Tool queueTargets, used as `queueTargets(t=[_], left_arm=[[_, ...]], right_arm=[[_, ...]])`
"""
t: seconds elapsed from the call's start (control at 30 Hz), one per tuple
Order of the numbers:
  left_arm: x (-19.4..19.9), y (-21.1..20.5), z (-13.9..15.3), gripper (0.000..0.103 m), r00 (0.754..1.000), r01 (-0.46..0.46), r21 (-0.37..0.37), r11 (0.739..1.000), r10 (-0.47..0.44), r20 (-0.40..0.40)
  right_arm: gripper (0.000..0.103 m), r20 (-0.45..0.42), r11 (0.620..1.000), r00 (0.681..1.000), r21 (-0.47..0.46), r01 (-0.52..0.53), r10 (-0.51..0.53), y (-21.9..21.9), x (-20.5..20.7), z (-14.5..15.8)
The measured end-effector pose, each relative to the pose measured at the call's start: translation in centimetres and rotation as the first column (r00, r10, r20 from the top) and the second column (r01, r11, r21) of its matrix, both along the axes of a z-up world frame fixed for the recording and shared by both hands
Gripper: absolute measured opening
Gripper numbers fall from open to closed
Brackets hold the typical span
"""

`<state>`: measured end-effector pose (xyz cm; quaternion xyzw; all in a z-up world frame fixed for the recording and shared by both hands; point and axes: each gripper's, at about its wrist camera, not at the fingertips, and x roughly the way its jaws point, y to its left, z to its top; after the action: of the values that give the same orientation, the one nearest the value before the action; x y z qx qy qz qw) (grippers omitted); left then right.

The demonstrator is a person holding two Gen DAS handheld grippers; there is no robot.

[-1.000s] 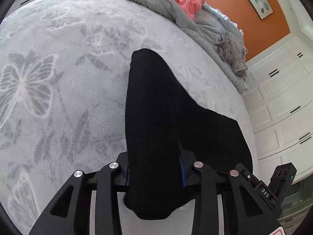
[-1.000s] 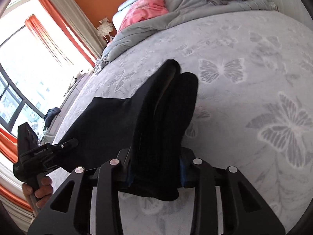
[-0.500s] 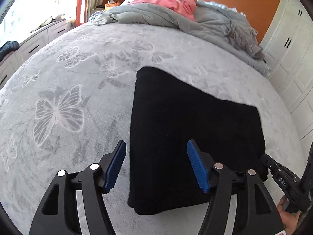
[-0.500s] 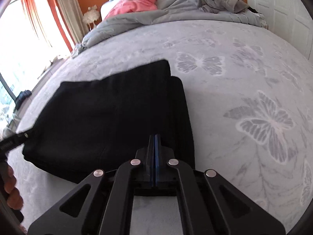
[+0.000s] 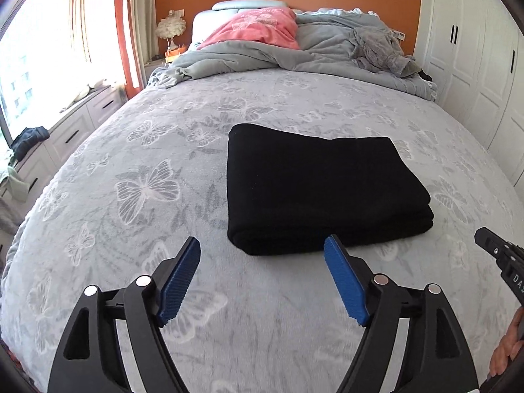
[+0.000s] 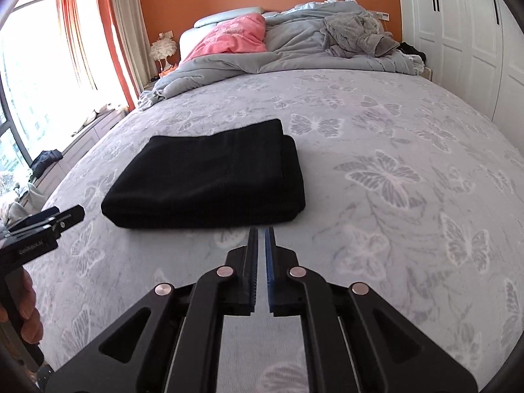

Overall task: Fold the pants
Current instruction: 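Release the folded pants and withdraw both grippers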

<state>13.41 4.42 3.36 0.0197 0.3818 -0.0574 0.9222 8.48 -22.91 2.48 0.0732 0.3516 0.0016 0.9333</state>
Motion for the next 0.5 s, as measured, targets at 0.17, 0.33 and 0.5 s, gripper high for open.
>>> queueTargets(t=[0.17,0.33,0.5], left_arm=[[-3.7,1.4,-1.8,0.076,1.0,-0.012,0.0,1.0,0.012,-0.025],[-6.0,2.5,-5.7,0.076,0.999,-0.007,-0.016,1.0,0.006,-0.033],[-5.7,3.2,-9.0,0.076,0.998,-0.057,-0.048,0.997,0.056,-0.036]], right_arm=[[0.006,-0.041,1.0,0.999,-0.01,-0.016,0.016,1.2,-3.8,-3.7],[0.007,-0.057,1.0,0.998,-0.016,-0.011,0.01,2.2,-6.2,-7.2],[0.007,-0.043,0.998,0.999,-0.06,-0.027,0.024,3.5,-5.7,-7.2]])
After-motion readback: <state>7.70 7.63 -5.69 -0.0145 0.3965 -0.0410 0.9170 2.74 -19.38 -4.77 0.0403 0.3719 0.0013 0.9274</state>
